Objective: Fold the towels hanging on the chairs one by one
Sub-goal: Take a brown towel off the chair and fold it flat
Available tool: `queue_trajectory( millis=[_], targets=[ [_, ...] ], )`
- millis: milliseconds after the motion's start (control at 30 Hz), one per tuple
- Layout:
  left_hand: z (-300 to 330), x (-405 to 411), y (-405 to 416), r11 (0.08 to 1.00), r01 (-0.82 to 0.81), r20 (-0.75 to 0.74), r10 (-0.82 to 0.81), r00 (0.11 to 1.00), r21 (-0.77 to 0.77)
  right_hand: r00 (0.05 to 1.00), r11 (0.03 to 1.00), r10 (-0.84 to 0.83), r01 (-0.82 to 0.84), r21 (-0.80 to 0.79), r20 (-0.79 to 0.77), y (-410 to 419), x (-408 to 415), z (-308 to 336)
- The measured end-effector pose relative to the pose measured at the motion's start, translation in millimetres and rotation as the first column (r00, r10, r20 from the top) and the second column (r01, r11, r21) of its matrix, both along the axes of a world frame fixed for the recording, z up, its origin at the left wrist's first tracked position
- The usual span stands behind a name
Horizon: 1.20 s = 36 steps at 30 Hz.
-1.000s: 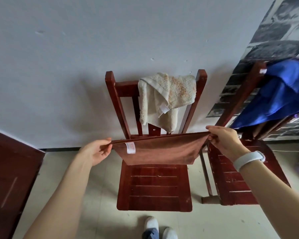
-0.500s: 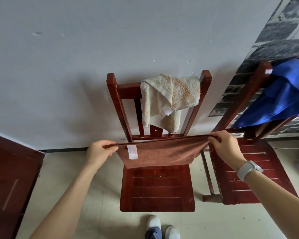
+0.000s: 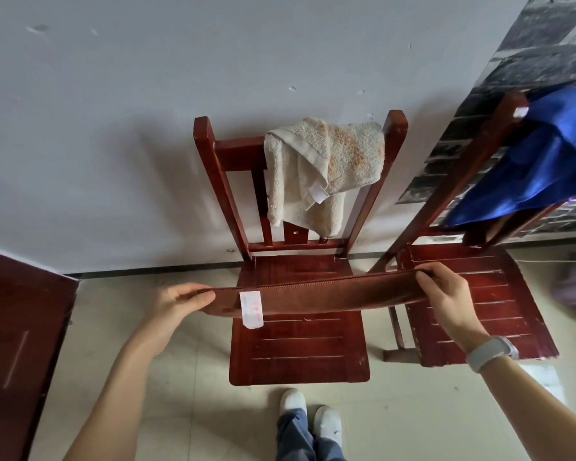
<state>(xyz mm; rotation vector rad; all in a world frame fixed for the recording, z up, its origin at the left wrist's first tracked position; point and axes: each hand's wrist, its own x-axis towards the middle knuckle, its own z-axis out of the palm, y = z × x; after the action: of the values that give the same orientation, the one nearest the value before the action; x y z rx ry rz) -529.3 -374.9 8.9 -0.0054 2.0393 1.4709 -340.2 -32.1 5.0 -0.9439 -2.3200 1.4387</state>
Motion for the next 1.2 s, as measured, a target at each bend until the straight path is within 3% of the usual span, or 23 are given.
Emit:
queue_trajectory(
  millis=[100, 200, 333, 467, 600, 767, 933, 1067, 1200],
  targets=[
    [-15.6, -1.4, 2.2, 0.988, -0.121, 0.141, 0.106, 0.984, 0.097, 0.999, 0.999, -0.044, 0.044, -0.009, 0.007, -4.1, -4.8, -6.2],
    [-32.9, -9.8, 5.8, 0.988, -0.140, 0.156, 0.129, 0.979, 0.061, 0.996, 1.000, -0.022, 0.024, -0.015, 0.084, -2.5, -16.1, -19.0],
    [-75.9, -29.9, 17.9, 0.988, 0.005, 0.023, -0.002, 1.000, -0.152, 0.946, 0.995, 0.041, -0.069, 0.076, 0.320, 6.2, -36.5, -65.4],
    [-138.6, -62.8, 38.6, 0.946, 0.001, -0.140, -0.049, 0.989, -0.323, 0.886, 0.985, 0.006, -0.084, 0.147, 0.464, 18.9, -67.6, -126.5],
    [-202.7, -90.2, 57.2, 0.905, -0.065, -0.285, -0.064, 0.956, -0.421, 0.892, 0.986, -0.078, 0.004, 0.165, 0.446, 28.6, -100.8, -179.1],
    [-249.2, -105.7, 77.8, 0.850, -0.157, -0.405, -0.072, 0.912, -0.503, 0.915, 0.984, -0.172, 0.179, 0.016, 0.365, 37.9, -129.5, -234.5],
    [-274.6, -111.2, 79.4, 0.893, -0.162, -0.403, -0.024, 0.915, -0.421, 0.927, 0.943, -0.248, 0.297, -0.147, 0.281, 37.6, -129.7, -263.1],
    [-275.1, -87.1, 71.1, 0.959, -0.180, -0.265, 0.119, 0.957, -0.220, 0.887, 0.801, -0.383, 0.458, -0.385, 0.259, 25.6, -112.5, -258.9],
    [-278.8, -39.8, 53.2, 0.933, -0.337, -0.125, 0.322, 0.938, -0.129, 0.862, 0.795, -0.403, 0.496, -0.348, 0.309, 2.9, -74.5, -269.2]
  ],
)
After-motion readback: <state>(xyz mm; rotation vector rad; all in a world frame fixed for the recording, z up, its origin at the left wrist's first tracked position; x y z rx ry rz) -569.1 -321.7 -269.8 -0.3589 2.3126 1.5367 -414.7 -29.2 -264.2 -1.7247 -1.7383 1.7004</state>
